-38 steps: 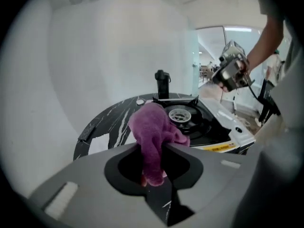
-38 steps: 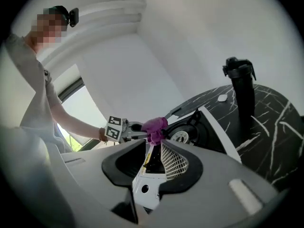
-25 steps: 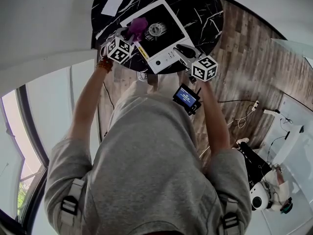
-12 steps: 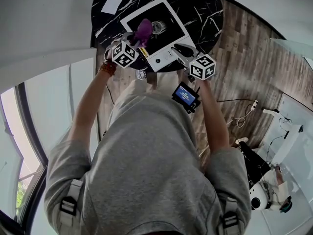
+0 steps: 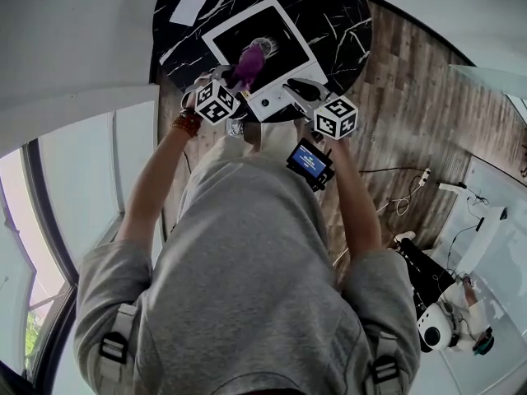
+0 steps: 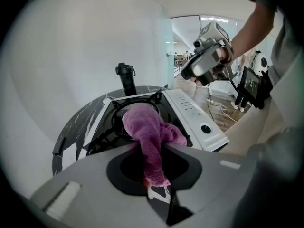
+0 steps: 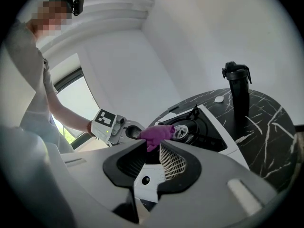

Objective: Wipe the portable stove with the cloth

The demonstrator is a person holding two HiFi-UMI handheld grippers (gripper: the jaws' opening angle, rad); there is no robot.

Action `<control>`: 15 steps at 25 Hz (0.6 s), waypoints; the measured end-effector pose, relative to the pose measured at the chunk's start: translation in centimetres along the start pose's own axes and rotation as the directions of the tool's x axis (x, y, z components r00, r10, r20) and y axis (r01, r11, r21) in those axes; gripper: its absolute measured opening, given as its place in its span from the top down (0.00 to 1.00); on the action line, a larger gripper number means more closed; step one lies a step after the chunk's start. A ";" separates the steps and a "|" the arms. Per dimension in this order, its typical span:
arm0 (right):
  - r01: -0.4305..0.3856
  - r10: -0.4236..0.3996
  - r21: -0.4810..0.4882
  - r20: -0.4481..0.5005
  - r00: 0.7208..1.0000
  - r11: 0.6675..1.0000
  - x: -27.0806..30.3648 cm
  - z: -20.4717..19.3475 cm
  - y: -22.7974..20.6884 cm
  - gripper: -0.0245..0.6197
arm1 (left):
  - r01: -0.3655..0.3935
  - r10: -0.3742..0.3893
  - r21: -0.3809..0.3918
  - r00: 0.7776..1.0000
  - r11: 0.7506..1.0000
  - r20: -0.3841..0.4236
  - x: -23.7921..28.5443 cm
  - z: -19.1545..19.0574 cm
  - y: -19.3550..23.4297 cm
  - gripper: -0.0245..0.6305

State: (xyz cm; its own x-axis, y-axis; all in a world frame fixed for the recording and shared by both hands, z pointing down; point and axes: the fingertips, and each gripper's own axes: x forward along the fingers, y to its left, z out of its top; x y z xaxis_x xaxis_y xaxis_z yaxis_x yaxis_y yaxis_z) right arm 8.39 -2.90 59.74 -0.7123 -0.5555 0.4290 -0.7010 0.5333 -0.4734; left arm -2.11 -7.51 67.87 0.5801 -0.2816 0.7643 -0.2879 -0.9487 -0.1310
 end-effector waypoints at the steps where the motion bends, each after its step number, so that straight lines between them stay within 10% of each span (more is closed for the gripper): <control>1: -0.002 0.002 -0.004 -0.003 1.000 1.000 0.1 0.0 0.2 0.81 | 0.004 -0.004 -0.003 1.000 1.000 0.001 0.0 0.0 -0.1 0.87; 8: -0.012 0.004 -0.144 -0.059 0.998 0.989 0.5 0.9 2.0 0.80 | 0.064 -0.056 -0.141 0.996 0.988 0.063 -1.3 -0.1 -0.9 0.87; 11: -0.051 0.020 -0.297 -0.106 0.994 0.954 1.3 2.1 4.3 0.72 | 0.012 0.011 -0.125 0.984 0.992 0.178 -4.3 1.3 -1.0 0.86; 15: -0.174 0.158 -0.267 -0.080 0.984 0.948 3.3 4.6 8.0 0.56 | -0.033 0.046 -0.041 0.937 0.999 0.348 -8.5 4.6 -3.2 0.86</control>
State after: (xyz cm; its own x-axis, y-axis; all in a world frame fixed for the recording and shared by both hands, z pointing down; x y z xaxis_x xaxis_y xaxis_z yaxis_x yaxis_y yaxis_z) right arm 0.55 -3.42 53.83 -0.8144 -0.4118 0.4089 -0.5501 0.7722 -0.3180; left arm -2.60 -2.78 58.92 0.7950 -0.3571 0.4904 -0.3383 -0.9320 -0.1302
